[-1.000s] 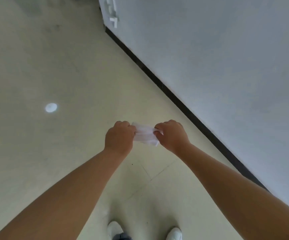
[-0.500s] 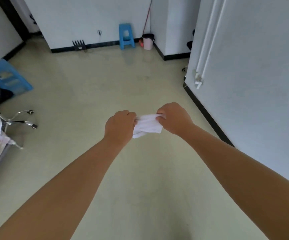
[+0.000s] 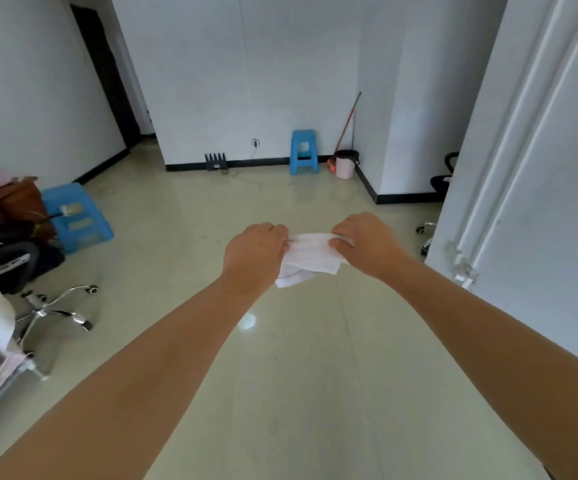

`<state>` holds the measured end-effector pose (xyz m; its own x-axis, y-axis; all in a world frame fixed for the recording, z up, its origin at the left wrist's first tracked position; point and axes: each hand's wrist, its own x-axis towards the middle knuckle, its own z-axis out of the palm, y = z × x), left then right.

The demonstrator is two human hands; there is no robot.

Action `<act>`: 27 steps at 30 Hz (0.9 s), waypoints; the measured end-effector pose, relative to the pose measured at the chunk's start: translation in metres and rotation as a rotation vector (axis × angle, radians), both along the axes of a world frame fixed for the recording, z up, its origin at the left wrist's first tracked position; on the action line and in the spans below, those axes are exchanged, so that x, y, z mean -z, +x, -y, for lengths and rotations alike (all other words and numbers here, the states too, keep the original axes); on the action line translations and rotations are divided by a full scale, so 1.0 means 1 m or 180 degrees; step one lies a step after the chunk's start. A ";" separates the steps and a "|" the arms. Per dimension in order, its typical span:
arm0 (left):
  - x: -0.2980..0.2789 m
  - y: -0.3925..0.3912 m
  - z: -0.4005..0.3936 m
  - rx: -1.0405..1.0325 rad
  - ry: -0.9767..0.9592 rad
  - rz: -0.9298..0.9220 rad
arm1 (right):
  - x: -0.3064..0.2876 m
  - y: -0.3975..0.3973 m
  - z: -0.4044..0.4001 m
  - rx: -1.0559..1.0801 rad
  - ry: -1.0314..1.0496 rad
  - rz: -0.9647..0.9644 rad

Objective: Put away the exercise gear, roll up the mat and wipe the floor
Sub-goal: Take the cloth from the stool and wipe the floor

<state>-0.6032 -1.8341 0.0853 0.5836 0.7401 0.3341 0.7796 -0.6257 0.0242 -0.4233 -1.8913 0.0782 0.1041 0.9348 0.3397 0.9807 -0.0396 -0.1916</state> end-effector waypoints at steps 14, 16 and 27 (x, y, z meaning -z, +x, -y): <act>-0.011 0.082 -0.353 -0.0145 -0.0064 -0.0116 | -0.020 0.077 -0.356 -0.0095 -0.0255 -0.0108; -0.019 0.097 -0.410 -0.0059 -0.0063 -0.0192 | -0.029 0.090 -0.408 -0.0042 -0.0355 -0.0200; -0.014 0.225 -0.676 0.0056 -0.0098 -0.0184 | -0.035 0.214 -0.670 0.0092 -0.0566 -0.0182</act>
<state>-0.3777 -1.1578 0.0996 0.6142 0.7390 0.2767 0.7692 -0.6390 -0.0010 -0.2096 -1.2209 0.1134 0.1462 0.9759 0.1621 0.9664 -0.1059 -0.2344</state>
